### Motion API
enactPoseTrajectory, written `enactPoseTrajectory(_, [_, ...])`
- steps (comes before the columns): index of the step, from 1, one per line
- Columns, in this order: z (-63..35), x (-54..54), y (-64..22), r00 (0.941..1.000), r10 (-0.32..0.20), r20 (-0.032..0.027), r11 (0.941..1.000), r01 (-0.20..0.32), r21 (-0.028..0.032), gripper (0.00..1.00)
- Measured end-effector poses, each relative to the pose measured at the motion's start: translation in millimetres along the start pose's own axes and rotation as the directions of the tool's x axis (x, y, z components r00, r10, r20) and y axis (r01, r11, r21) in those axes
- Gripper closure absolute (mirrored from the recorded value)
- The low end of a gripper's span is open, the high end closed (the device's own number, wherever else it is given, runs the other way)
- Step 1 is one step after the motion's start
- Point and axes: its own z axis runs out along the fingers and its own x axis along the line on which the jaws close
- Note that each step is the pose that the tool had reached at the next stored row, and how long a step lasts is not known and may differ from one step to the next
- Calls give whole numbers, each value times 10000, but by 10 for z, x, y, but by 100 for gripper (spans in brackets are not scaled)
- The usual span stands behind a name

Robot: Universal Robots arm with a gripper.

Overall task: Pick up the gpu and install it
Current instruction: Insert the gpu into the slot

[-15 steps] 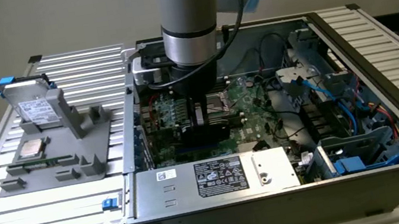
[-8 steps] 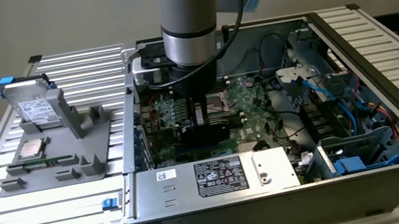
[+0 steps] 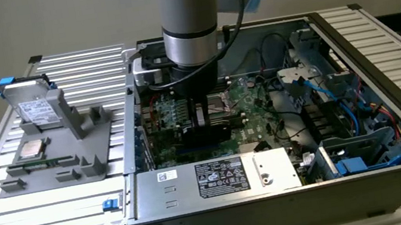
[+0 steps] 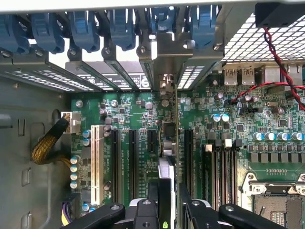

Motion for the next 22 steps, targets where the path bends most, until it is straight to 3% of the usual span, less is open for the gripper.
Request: enactPoseTrajectory(22, [4, 1, 20, 10000, -1, 0, 10000, 1, 26, 73])
